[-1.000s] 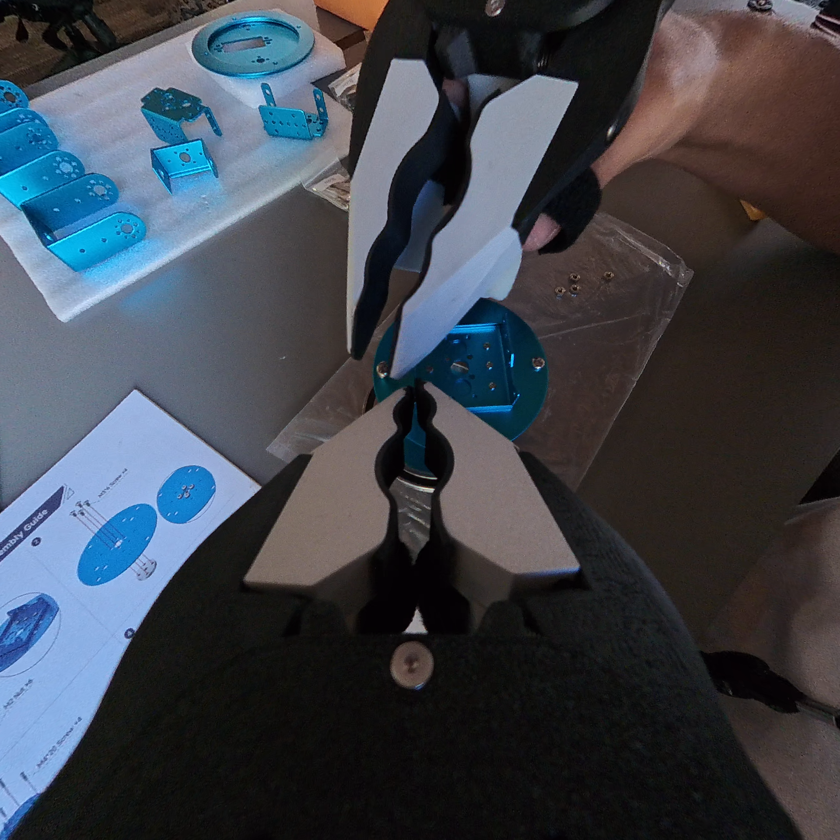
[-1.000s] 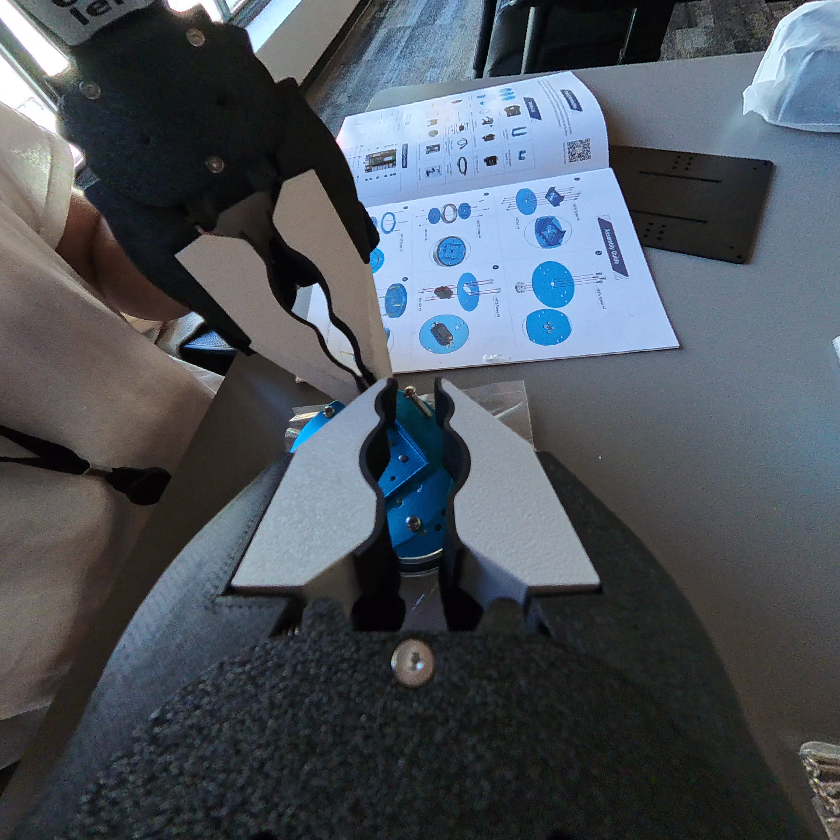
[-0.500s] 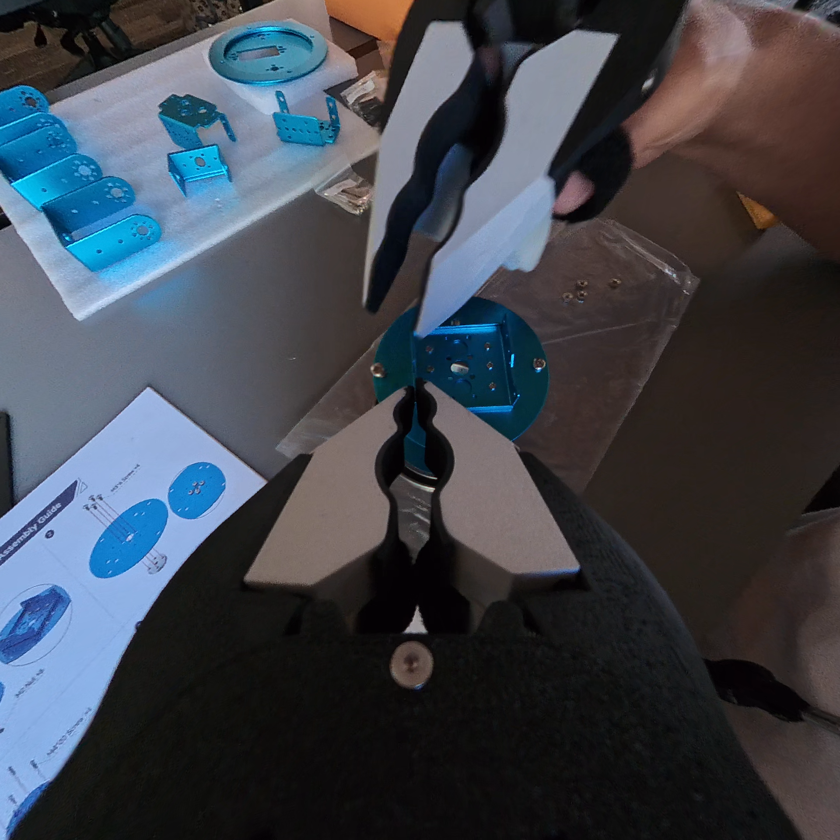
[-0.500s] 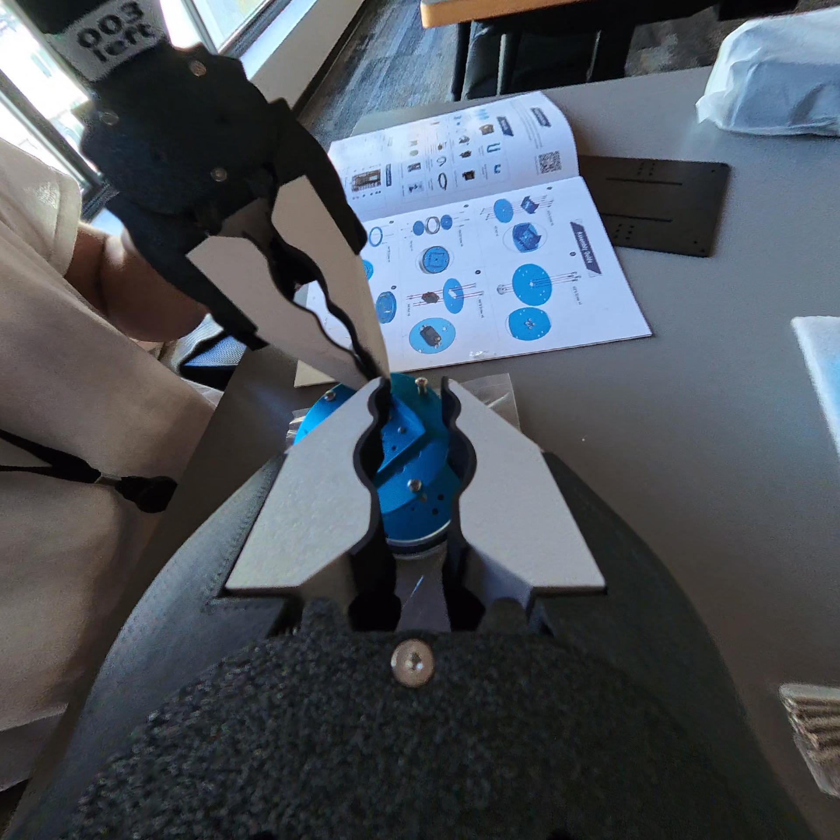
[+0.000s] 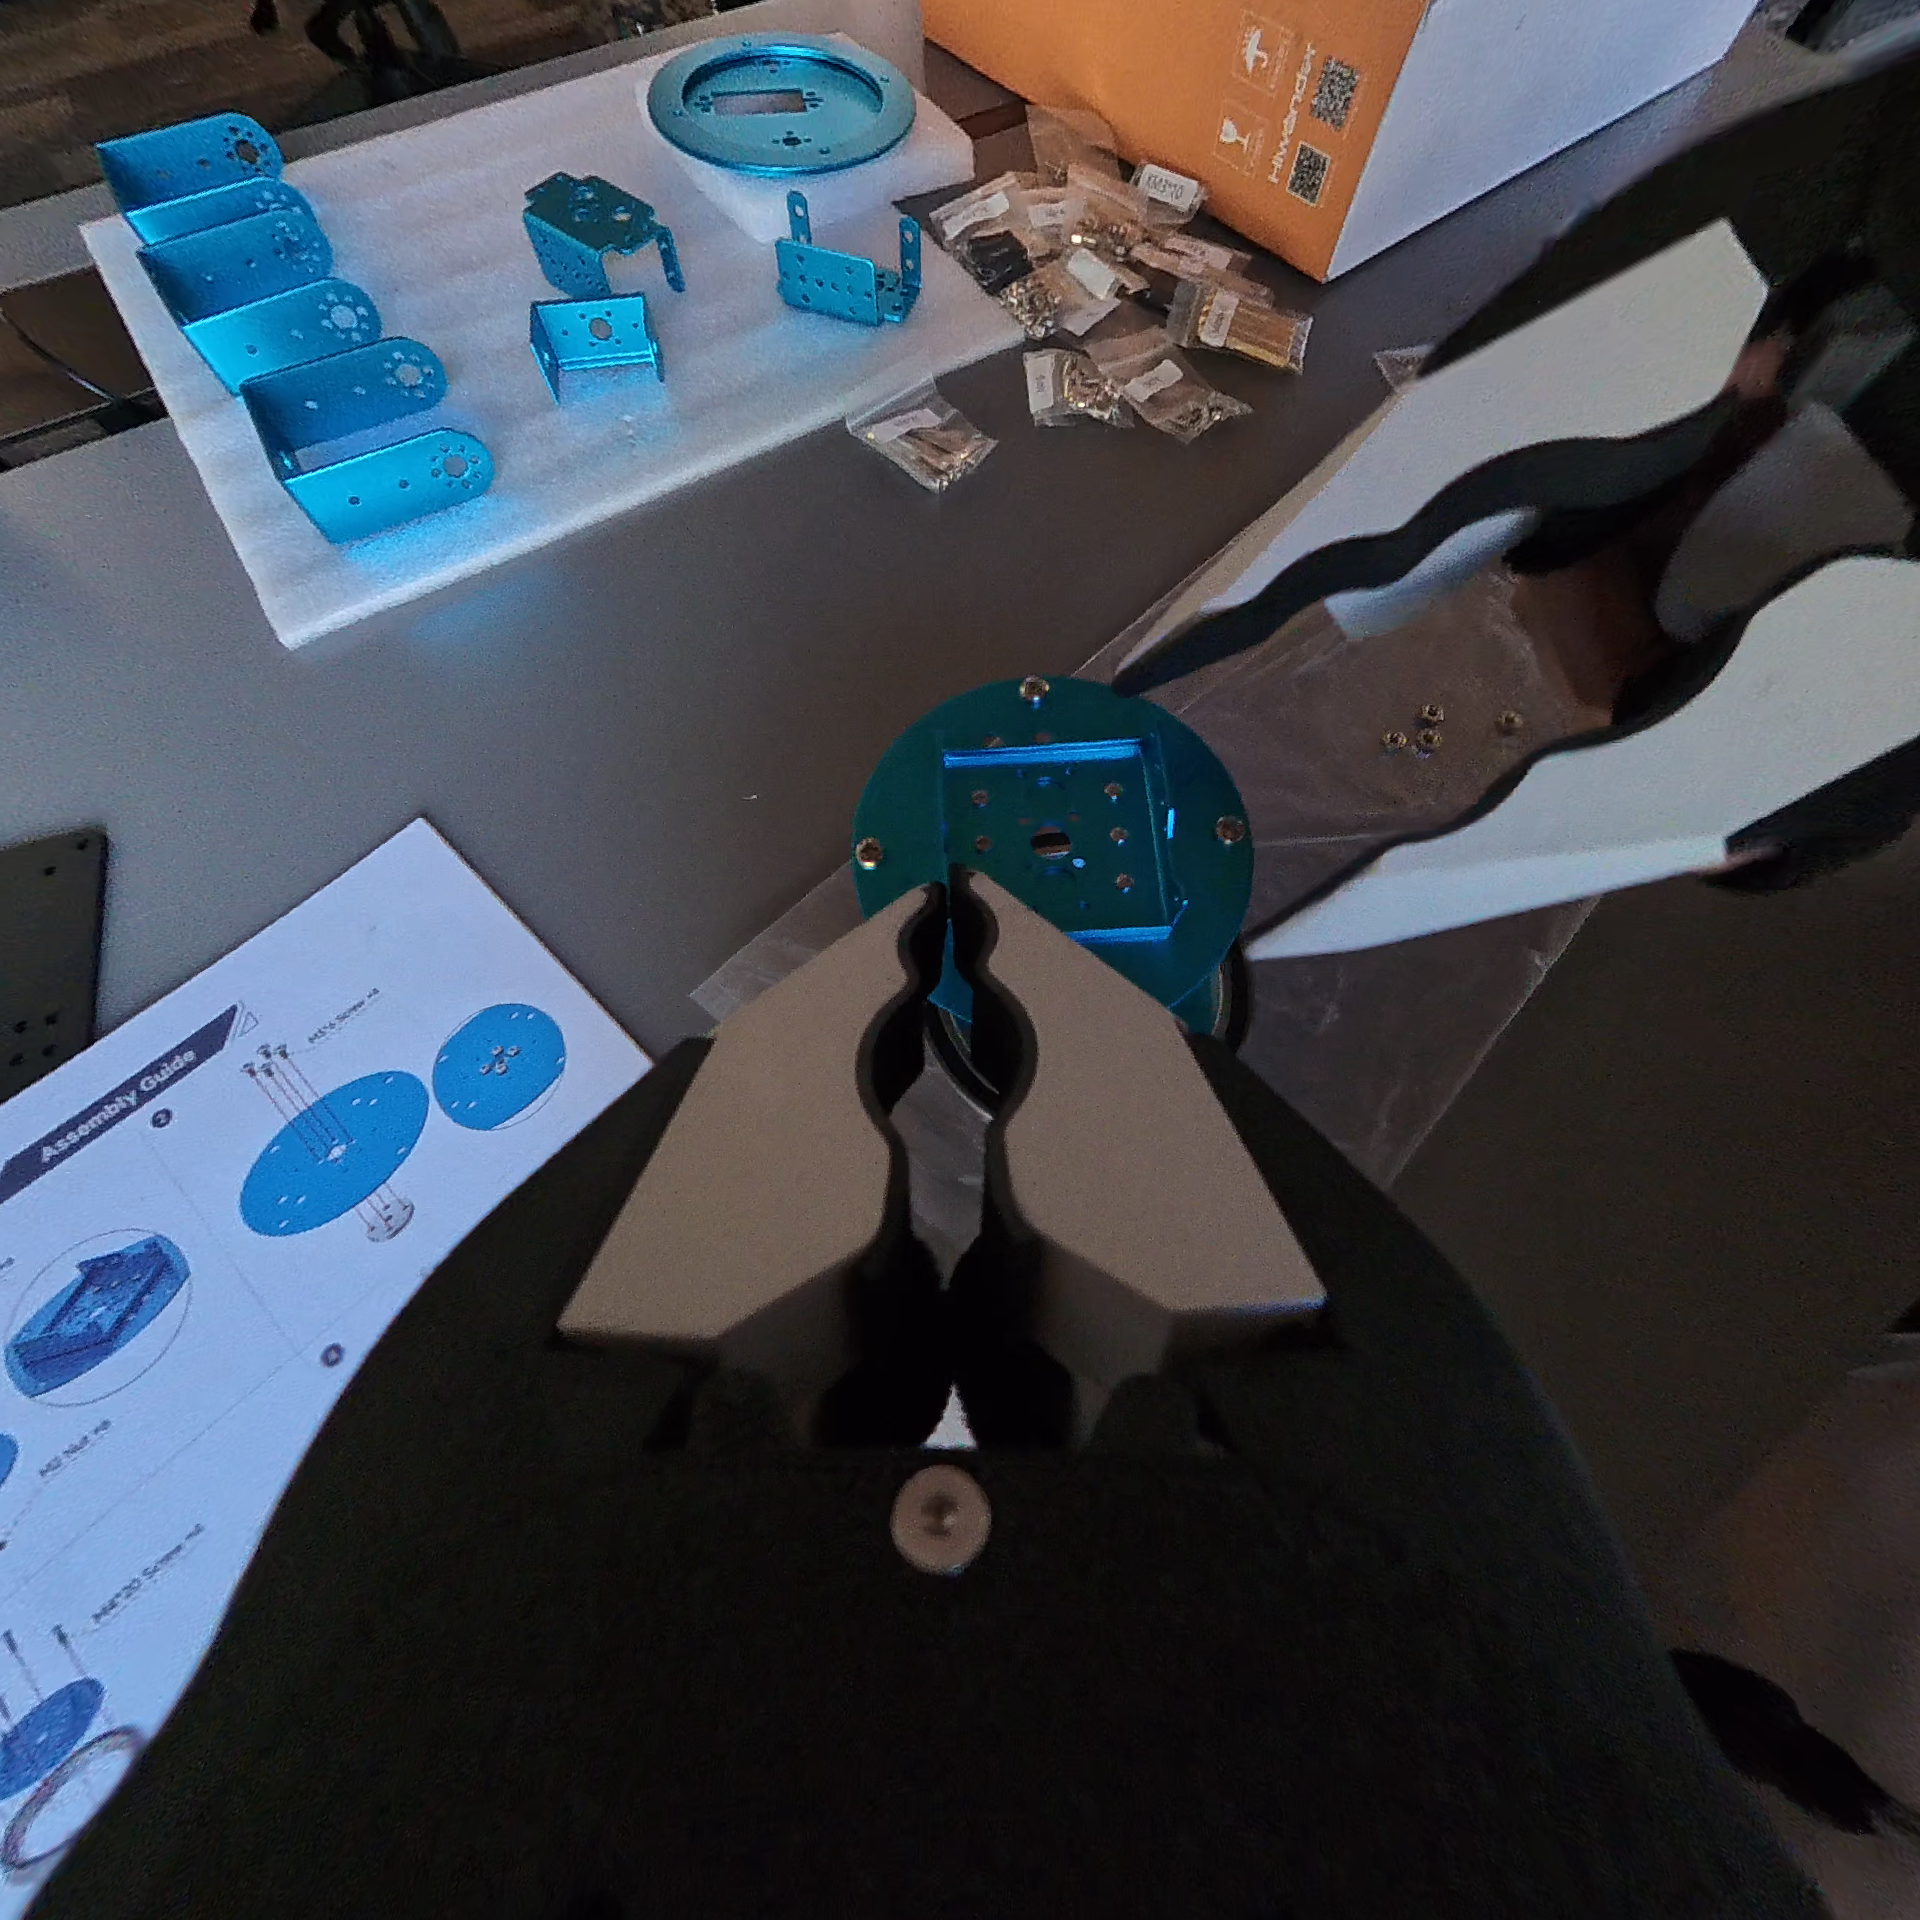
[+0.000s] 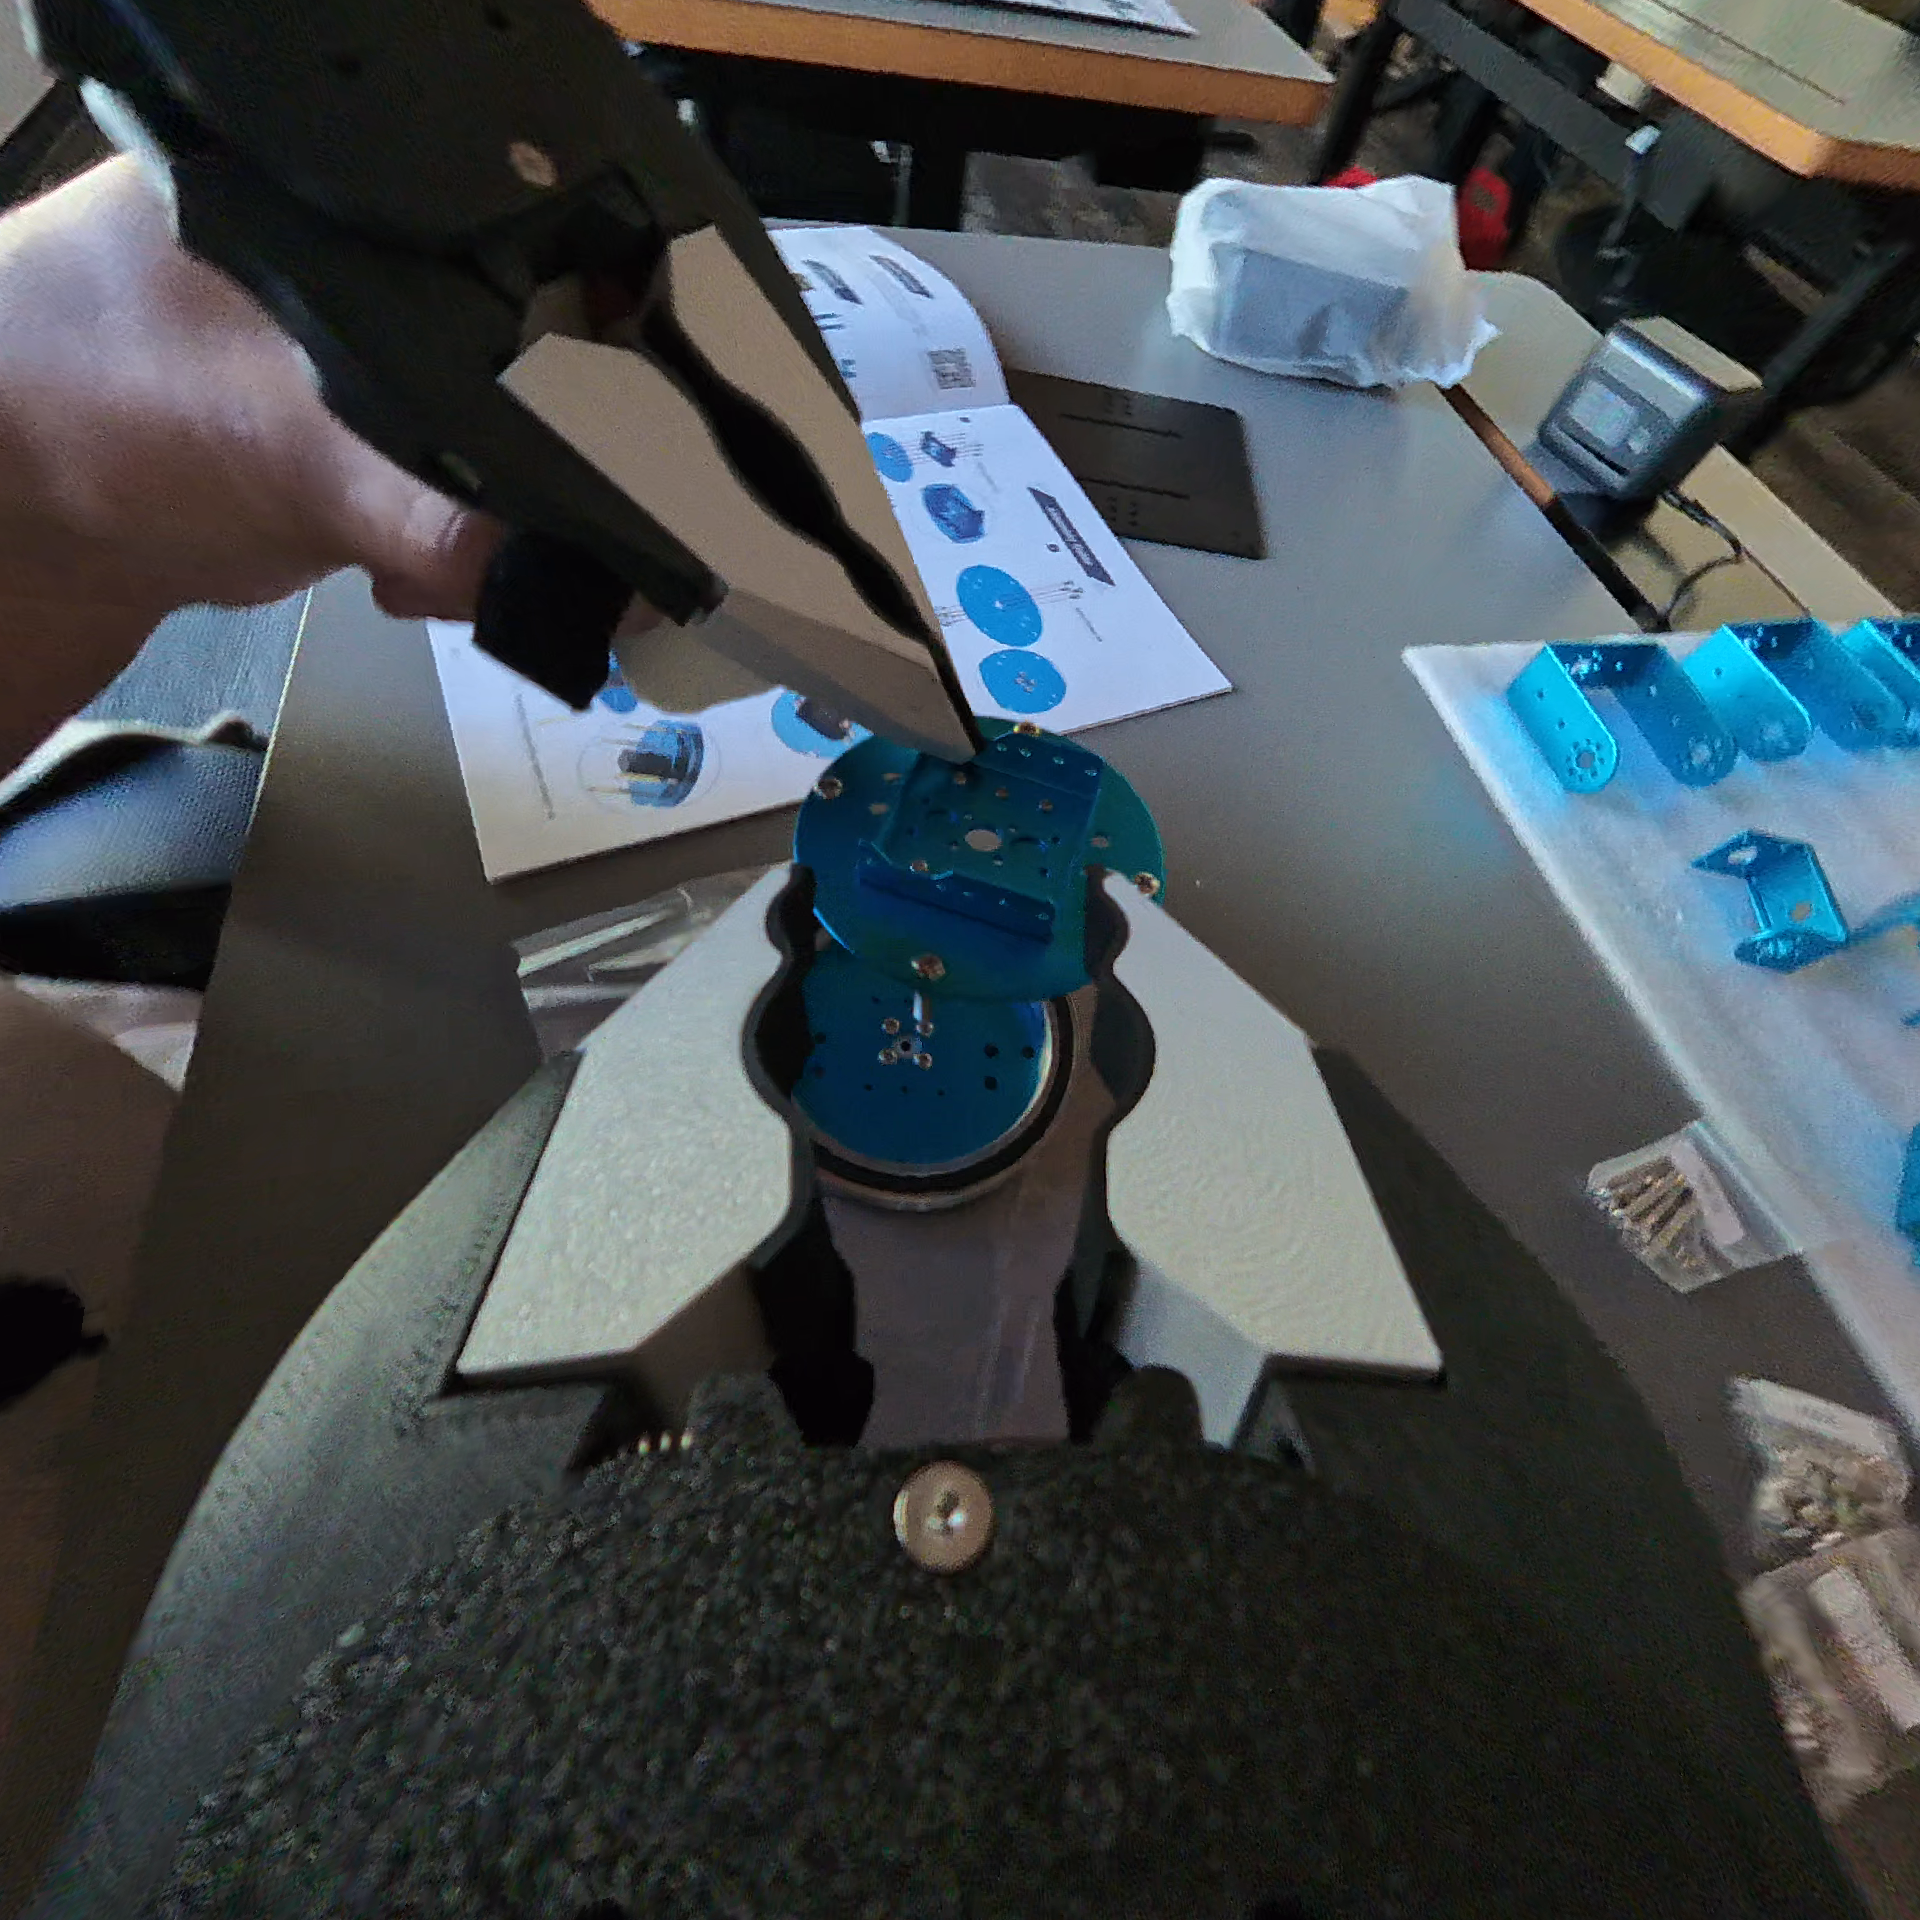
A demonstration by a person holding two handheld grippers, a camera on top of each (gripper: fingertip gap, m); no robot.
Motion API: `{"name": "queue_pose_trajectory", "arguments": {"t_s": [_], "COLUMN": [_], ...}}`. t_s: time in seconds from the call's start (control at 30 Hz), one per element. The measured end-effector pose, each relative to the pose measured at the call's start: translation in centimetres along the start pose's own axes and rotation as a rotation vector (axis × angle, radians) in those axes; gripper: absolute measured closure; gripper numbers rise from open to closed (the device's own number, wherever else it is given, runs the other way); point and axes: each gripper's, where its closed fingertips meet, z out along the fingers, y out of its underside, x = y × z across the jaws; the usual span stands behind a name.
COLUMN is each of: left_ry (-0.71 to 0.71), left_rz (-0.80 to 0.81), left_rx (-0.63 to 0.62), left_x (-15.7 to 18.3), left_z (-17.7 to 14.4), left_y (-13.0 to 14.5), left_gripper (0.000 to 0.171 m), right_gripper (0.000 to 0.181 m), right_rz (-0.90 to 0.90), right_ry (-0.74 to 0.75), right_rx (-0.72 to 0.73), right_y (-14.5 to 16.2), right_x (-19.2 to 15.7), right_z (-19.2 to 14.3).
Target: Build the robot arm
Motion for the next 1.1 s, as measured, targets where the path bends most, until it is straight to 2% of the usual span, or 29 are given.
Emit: {"name": "queue_pose_trajectory", "arguments": {"t_s": [0.17, 0.5, 0.77, 1.1], "left_ry": [-0.013, 0.022, 0.054, 0.028], "left_rz": [-0.024, 0.027, 0.079, 0.039], "left_rx": [0.012, 0.001, -0.025, -0.031], "left_x": [0.3, 1.0, 1.3, 2.0], "left_z": [0.0, 0.7, 1.5, 1.8], "left_y": [0.0, 0.4, 2.3, 3.5], "left_gripper": [0.171, 0.171, 0.171, 0.171], "right_gripper": [0.135, 0.139, 0.139, 0.140], "right_rz": [0.075, 0.173, 0.079, 0.111], "right_ry": [0.152, 0.069, 0.086, 0.000], "right_rx": [0.050, 0.053, -0.014, -0.047], "right_y": [0.4, 1.7, 3.3, 4.5], "right_x": [0.4, 0.3, -0.4, -1.1], "right_z": [0.2, 0.4, 0.9, 0.9]}}
